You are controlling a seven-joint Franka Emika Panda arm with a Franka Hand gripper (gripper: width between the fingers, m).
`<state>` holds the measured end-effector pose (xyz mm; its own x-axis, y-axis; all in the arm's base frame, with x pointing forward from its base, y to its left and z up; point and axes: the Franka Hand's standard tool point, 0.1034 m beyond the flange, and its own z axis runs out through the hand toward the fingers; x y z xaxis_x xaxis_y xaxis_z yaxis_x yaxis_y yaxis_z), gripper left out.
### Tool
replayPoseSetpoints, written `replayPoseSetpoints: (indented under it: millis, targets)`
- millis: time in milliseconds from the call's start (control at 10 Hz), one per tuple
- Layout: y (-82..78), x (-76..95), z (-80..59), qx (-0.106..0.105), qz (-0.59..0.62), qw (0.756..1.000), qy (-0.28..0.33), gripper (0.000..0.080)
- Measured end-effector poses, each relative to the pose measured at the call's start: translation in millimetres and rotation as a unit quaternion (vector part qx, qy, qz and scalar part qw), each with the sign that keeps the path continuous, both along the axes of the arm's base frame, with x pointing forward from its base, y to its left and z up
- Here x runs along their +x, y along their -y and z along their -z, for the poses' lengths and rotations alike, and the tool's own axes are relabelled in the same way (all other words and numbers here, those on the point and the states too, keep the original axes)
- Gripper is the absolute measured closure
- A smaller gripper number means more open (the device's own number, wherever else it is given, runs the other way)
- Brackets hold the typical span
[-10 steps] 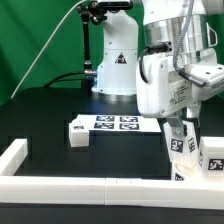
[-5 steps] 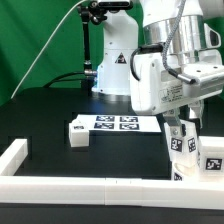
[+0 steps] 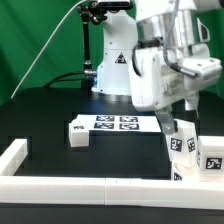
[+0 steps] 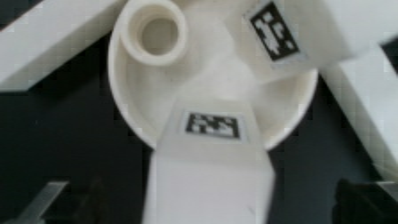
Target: Assemble stool
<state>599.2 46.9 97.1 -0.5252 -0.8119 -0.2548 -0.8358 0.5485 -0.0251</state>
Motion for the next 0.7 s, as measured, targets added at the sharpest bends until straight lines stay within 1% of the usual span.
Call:
replayPoseSetpoints:
  millis: [100,200,300,400,700]
  targets:
    - [12.5,-1.4,-9.8,-0.002,-0.035,0.999,0.008,0.0152]
    - [27.2,-2.1,-17.5,0.001,-0.046,0.999,0.007,0.0152]
    - [33.7,-1.1,-16.5,-0.001,-0.042,0.999,0.007,0.0151]
    - [30.7,-1.7,-14.9,-0.002,-0.044,0.999,0.006,0.0151]
    - [31.2,-2.2,-13.7,-0.002,-0.044,0.999,0.005,0.0151]
